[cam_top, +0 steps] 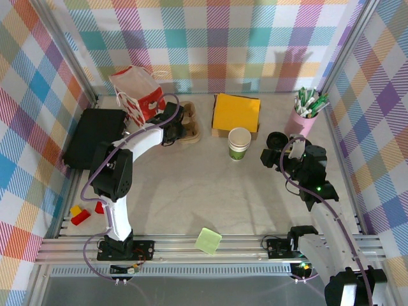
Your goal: Pack the takeout coffee
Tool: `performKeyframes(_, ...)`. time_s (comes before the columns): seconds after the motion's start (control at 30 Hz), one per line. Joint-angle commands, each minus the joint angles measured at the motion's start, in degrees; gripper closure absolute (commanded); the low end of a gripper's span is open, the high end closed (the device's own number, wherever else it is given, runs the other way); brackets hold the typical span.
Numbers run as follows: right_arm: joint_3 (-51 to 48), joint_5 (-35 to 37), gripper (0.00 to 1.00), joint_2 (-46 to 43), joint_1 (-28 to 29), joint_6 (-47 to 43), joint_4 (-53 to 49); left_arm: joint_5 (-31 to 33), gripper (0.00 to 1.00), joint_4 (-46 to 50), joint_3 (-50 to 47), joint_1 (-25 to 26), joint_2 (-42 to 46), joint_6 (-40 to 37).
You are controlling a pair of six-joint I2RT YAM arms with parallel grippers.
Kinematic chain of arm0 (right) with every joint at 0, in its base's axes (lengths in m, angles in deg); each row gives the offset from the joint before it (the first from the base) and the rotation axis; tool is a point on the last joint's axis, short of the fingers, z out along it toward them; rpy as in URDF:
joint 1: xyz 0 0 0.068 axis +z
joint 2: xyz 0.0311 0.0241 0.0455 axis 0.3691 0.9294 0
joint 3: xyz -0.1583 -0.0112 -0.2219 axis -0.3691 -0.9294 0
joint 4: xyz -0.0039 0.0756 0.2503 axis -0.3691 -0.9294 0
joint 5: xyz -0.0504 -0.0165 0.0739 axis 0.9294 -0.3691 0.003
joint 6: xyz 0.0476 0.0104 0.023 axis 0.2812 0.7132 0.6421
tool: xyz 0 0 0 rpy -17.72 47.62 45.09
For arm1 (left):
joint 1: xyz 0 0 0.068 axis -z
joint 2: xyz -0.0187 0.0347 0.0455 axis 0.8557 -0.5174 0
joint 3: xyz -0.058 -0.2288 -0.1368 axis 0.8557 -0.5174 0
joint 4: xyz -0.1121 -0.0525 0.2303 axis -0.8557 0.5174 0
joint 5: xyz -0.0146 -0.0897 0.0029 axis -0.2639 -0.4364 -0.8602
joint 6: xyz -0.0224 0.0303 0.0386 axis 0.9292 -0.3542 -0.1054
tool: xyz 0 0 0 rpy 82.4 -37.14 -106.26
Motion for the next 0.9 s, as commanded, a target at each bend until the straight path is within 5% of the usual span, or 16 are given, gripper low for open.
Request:
performKeyframes(0.0, 0.0, -0.2, 0.14, 0.0, 0.4, -1.2, 1.0, -0.5, 0.73, 0.8, 1.5, -0.8, 1.1, -0.3)
performKeyframes(0.4, 0.1, -0.1, 0.14, 0.0, 0.5, -1.4, 0.7, -1.5, 0.81, 0.4, 1.8, -0.9, 0.1, -0.2)
performKeyframes(0.6, 0.1, -0.2, 0.14, -0.2, 0.5, -1.5, 0.7, -1.0, 0.74, 0.8, 1.9, -0.8, -0.4, 0.0)
performKeyframes(0.87, 0.0, -0.2, 0.14, -0.2, 0.4, -1.6, 0.8, -1.5, 0.78, 0.5, 2.0, -0.8, -1.0, 0.2)
